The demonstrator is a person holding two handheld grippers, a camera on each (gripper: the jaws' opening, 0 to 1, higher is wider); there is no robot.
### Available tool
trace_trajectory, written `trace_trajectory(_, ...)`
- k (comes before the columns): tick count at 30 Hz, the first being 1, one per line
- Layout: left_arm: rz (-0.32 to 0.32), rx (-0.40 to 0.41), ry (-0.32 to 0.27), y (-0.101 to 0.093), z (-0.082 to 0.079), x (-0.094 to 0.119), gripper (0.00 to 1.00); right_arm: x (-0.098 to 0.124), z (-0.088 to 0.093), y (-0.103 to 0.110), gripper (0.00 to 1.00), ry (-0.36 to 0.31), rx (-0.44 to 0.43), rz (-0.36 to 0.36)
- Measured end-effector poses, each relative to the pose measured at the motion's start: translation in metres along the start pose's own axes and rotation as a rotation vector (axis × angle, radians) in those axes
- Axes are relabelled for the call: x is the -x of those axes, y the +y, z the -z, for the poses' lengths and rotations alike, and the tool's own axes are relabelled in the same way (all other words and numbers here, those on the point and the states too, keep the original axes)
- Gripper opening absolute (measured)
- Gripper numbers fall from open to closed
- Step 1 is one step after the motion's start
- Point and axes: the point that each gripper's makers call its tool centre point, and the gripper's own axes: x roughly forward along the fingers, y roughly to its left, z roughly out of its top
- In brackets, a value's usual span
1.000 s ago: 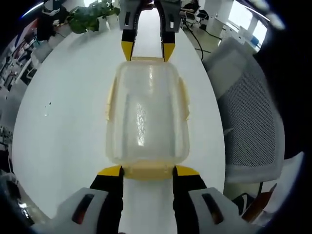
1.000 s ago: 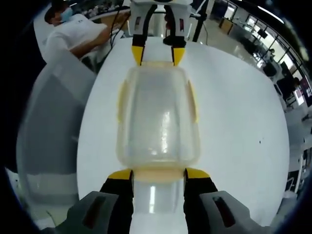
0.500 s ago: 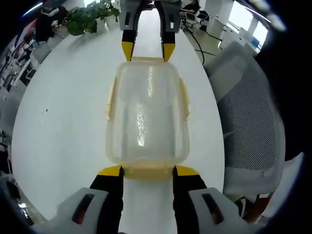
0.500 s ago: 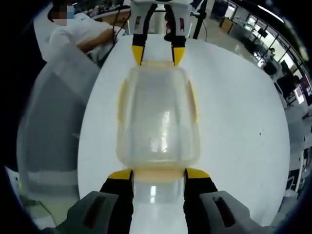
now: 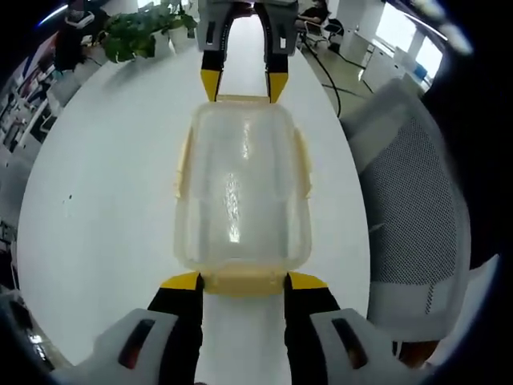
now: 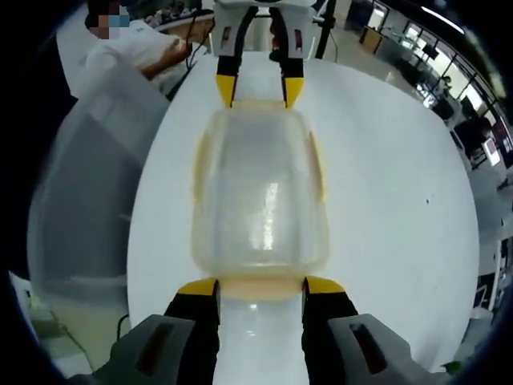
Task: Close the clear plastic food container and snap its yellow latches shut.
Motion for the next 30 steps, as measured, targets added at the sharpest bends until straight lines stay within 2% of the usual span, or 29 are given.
trace_trajectory(12,0.007,0.001,0.002,0.001,-0.025,-0.012,0.39,0.007,0.025,0.002,0.39,-0.009,-0.005,-0.004)
trace_trajectory(30,0.016,0.003,0.02,0.002,-0.048,-0.026,0.39,0.008,0.053,0.002,0.39,-0.024,-0.015,-0.025)
